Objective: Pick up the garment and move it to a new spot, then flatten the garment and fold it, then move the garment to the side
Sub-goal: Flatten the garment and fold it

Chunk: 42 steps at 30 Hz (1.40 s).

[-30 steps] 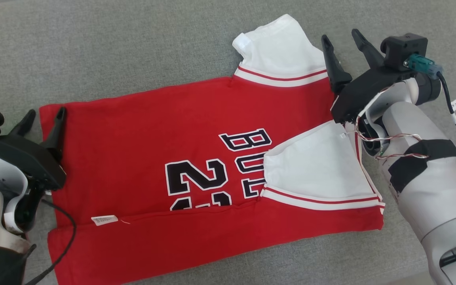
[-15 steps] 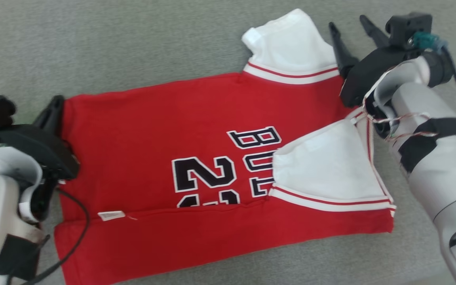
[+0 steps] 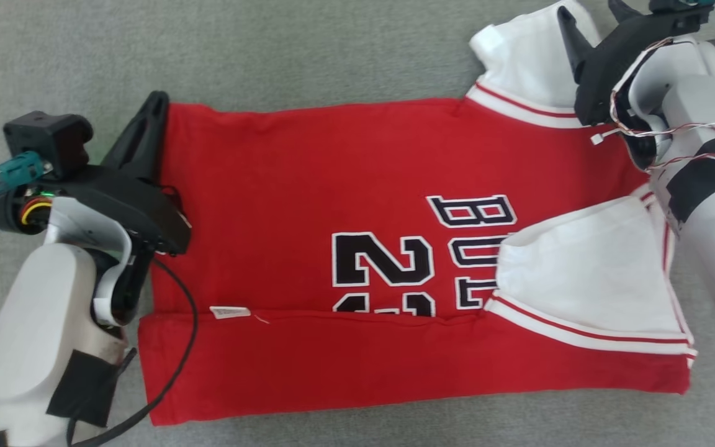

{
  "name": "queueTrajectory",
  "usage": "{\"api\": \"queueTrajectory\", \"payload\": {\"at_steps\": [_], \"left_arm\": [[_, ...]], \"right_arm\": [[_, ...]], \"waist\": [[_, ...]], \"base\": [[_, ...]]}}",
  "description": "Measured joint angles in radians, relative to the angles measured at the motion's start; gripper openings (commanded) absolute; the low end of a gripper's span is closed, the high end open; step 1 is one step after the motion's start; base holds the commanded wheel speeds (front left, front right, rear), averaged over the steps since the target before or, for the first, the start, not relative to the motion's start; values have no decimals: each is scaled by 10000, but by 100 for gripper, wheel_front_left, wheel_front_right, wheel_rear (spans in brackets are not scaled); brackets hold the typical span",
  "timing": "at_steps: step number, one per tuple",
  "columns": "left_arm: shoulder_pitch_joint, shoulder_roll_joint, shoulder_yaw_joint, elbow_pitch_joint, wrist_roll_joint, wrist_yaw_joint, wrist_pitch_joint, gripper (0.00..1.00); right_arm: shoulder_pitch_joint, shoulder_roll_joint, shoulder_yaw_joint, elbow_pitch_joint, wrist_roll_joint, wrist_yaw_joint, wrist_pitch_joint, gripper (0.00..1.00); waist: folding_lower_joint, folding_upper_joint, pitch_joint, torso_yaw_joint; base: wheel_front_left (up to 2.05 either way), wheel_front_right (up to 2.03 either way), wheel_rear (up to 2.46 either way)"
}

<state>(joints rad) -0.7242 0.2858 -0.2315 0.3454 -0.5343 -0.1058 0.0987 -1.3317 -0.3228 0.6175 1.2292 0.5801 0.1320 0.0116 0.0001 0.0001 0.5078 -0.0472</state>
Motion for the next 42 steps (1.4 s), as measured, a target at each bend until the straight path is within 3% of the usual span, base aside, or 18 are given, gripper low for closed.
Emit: {"api": "queueTrajectory", "payload": {"at_steps": [7, 9, 10, 20, 26, 33, 42], "left_arm": [[-292, -221, -247, -161, 65, -12, -259, 0], [-361, -238, -291, -188, 65, -13, -267, 0], [-373, -240, -301, -190, 65, -15, -270, 0], [-415, -25, -115, 301, 25, -10, -642, 0], [-194, 75, -29, 548, -42, 15, -863, 0], [381, 213, 73, 568, -178, 63, -1020, 0], [1557, 311, 247, 453, -431, 174, -1361, 0]], "right_arm": [[-312, -288, 36, 374, -48, -2, 336, 98], [-451, -286, 6, 403, -84, 0, 376, 15], [-519, -267, -25, 418, -84, 0, 374, 0], [-873, -199, -194, 520, -351, -2, -1365, 0], [-134, 10, -90, 35, 6, 0, -2031, 0], [1300, -261, 61, -1674, 974, 0, -2602, 0], [4604, -1315, -374, -5010, 2042, 0, -2732, 0]], "waist": [[-1, 0, 405, 426], [0, -1, 519, 501], [0, 0, 567, 529], [-2, -1, 302, 291], [-2, 0, -135, -55], [-2, -1, -648, -473], [-3, -2, -1601, -712]], "base": [[0, 0, 0], [0, 0, 0], [0, 0, 0], [0, 0, 0], [0, 0, 0], [0, 0, 0], [0, 0, 0]]}}
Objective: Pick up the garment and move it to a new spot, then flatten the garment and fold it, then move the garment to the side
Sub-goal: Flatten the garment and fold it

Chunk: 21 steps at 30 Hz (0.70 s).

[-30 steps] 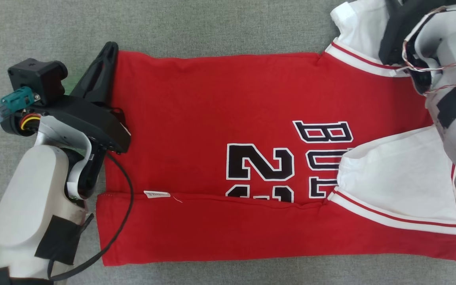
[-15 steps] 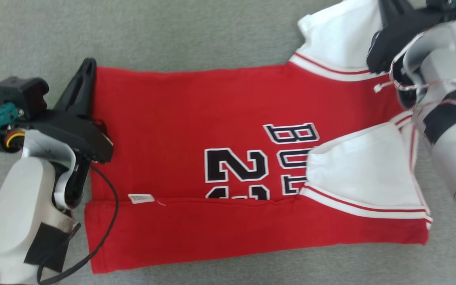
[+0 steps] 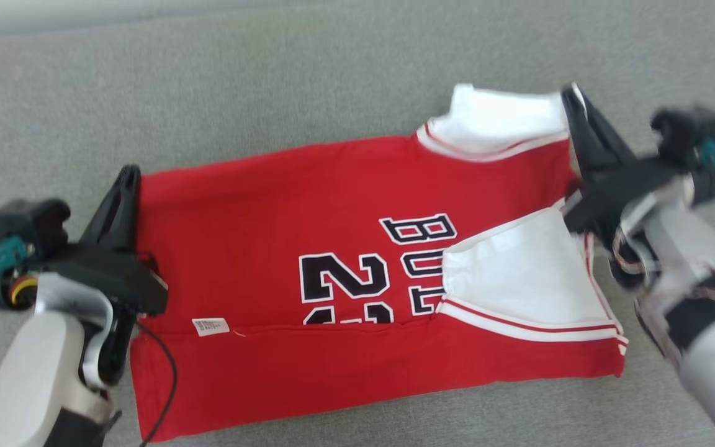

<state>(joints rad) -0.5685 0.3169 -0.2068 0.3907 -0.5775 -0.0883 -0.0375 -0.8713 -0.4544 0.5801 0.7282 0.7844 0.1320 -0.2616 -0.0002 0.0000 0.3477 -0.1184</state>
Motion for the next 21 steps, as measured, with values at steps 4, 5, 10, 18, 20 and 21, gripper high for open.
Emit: {"api": "queueTrajectory", "payload": {"at_steps": [4, 5, 10, 18, 20, 21], "left_arm": [[632, -17, 2, -169, -132, 23, -153, 0], [632, -17, 2, -169, -132, 23, -153, 0], [1320, -35, -38, -397, -153, 107, -328, 0], [2266, -301, -274, -353, -261, 167, -500, 0], [2350, -384, -345, -278, -268, 165, -598, 0], [2387, -414, -387, -219, -267, 165, -673, 0]], "right_arm": [[1496, -207, -587, -1060, 178, -2, 0, 0], [1496, -207, -587, -1060, 178, -2, 0, 0], [2961, -293, -1325, -1952, 199, -2, 0, 0], [4888, -251, -2286, -2890, 334, -2, 169, 0], [5333, -194, -2558, -3156, 309, -2, 255, 0], [5552, -148, -2732, -3285, 255, 0, 318, 0]], "waist": [[0, -1, -353, -52], [0, -1, -353, -52], [-1, -2, -678, -56], [0, -1, -852, 187], [0, -1, -861, 252], [1, -1, -868, 279]], "base": [[0, 0, 0], [0, 0, 0], [0, 0, 0], [0, 0, 0], [0, 0, 0], [0, 0, 0]]}}
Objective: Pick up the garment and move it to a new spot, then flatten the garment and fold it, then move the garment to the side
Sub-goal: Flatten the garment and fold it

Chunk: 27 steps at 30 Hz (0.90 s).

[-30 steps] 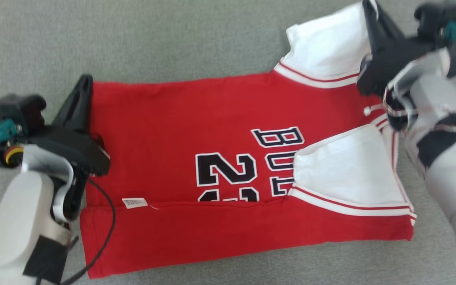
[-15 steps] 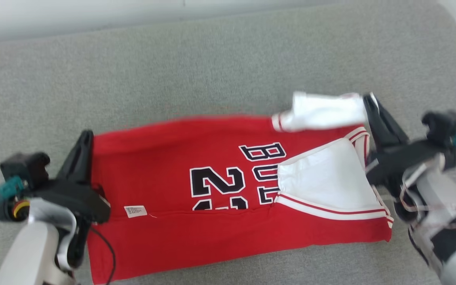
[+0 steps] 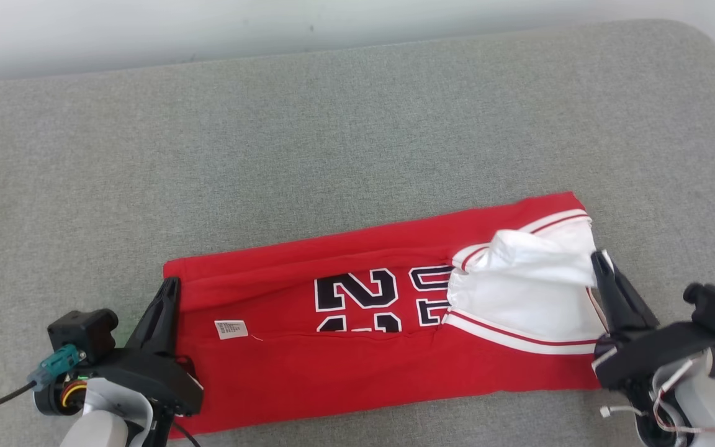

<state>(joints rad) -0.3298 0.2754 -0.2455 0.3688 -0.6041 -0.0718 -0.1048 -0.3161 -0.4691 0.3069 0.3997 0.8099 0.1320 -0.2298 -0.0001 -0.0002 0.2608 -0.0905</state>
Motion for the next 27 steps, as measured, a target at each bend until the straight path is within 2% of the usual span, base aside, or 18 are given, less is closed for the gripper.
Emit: {"api": "queueTrajectory", "payload": {"at_steps": [7, 8, 9, 10, 11, 21, 27], "left_arm": [[193, -102, -33, 460, -12, -65, -364, 0], [215, -111, -52, 529, -4, -36, -410, 0], [218, -109, -69, 596, 33, 25, -479, 15], [218, -100, -77, 639, 90, 21, -648, 80], [217, -107, -54, 663, 123, 21, -832, 100], [676, -203, 343, -29, 1083, 784, -1547, 100], [1616, -495, 1354, -1745, 2155, 1670, -1576, 100]], "right_arm": [[1185, 474, -844, -706, -552, -2, 625, 0], [1249, 545, -978, -734, -662, 0, 677, 13], [1299, 564, -1076, -775, -851, 0, 725, 100], [1330, 616, -1200, -836, -951, -2, 788, 100], [1351, 692, -1325, -890, -1011, -2, 855, 100], [1725, 876, -2240, -1758, -1636, -2, 1434, 100], [1632, 861, -2759, -1459, -2236, -2, 2117, 100]], "waist": [[0, 1, -134, 33], [0, 1, -167, 33], [0, 1, -203, 32], [1, 1, -239, 34], [0, 2, -281, 37], [1, 2, -819, 174], [0, 1, -1160, 358]], "base": [[0, 0, 0], [0, 0, 0], [0, 0, 0], [0, 0, 0], [0, 0, 0], [0, 0, 0], [0, 0, 0]]}}
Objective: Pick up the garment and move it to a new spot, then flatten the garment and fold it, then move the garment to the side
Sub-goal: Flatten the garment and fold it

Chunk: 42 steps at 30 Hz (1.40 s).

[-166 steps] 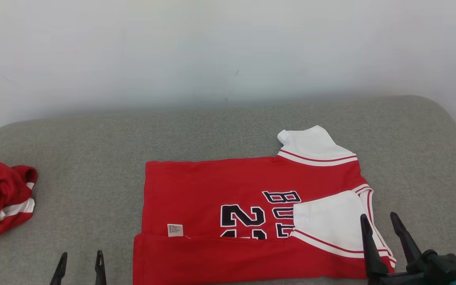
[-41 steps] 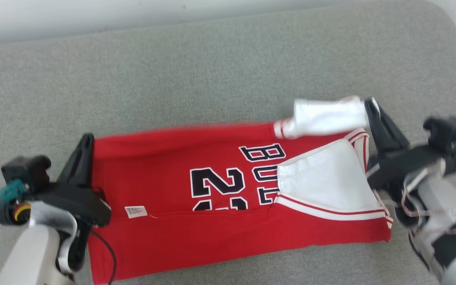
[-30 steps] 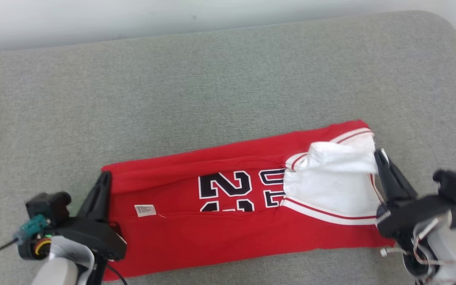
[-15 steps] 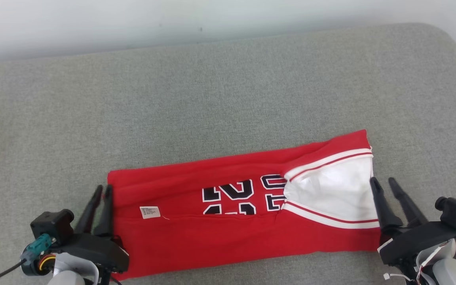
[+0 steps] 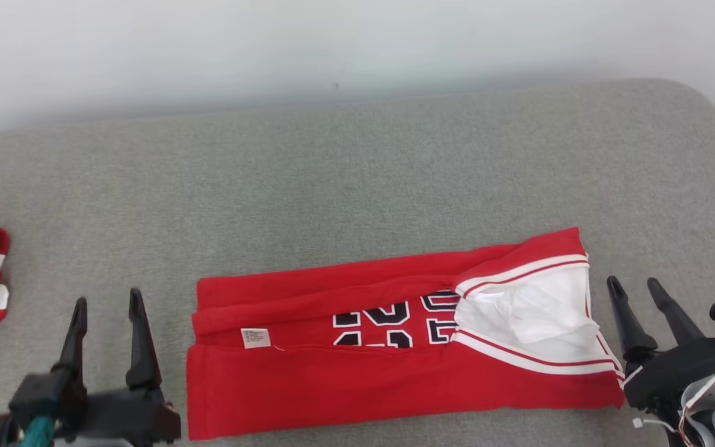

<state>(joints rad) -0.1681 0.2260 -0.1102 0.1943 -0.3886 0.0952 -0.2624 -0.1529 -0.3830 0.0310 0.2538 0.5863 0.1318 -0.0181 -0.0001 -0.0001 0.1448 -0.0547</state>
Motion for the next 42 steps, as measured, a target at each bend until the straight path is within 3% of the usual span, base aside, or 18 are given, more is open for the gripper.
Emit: {"api": "queueTrajectory", "payload": {"at_steps": [5, 14, 28, 29, 30, 31, 37, 42], "left_arm": [[928, -284, 376, -700, 913, 276, 0, 100], [1328, -583, 610, -989, 1766, 217, 0, 100], [1861, -639, 378, -936, 2838, 109, 0, 100], [1908, -654, 372, -932, 2884, 121, 0, 100], [1918, -662, 374, -930, 2901, 127, 0, 100], [1918, -665, 378, -924, 2905, 132, 0, 100], [2084, -696, 472, -913, 2963, 188, 0, 100], [2230, -706, 610, -909, 2899, 178, 0, 100]], "right_arm": [[-291, 25, -111, 545, -495, 0, 594, 100], [-721, -148, 138, 2142, -989, 2, 1012, 100], [-1491, -228, 1235, 4512, -353, 0, 1889, 100], [-1540, -226, 1342, 4581, -270, 0, 2044, 96], [-1573, -232, 1448, 4625, -174, 0, 2127, 44], [-1592, -234, 1515, 4656, -81, 0, 2128, 0], [-1712, -324, 1829, 4930, 477, 0, 2102, 0], [-1935, -794, 1764, 5373, 479, 8, 1607, 0]], "waist": [[0, 0, -186, 285], [0, 1, -288, 969], [0, 1, -507, 1360], [0, 1, -529, 1354], [0, 0, -551, 1349], [0, 0, -570, 1346], [0, 1, -772, 1351], [1, 1, -979, 1262]], "base": [[0, 0, 0], [0, 0, 0], [0, 0, 0], [0, 0, 0], [0, 0, 0], [0, 0, 0], [0, 0, 0], [0, 0, 0]]}}
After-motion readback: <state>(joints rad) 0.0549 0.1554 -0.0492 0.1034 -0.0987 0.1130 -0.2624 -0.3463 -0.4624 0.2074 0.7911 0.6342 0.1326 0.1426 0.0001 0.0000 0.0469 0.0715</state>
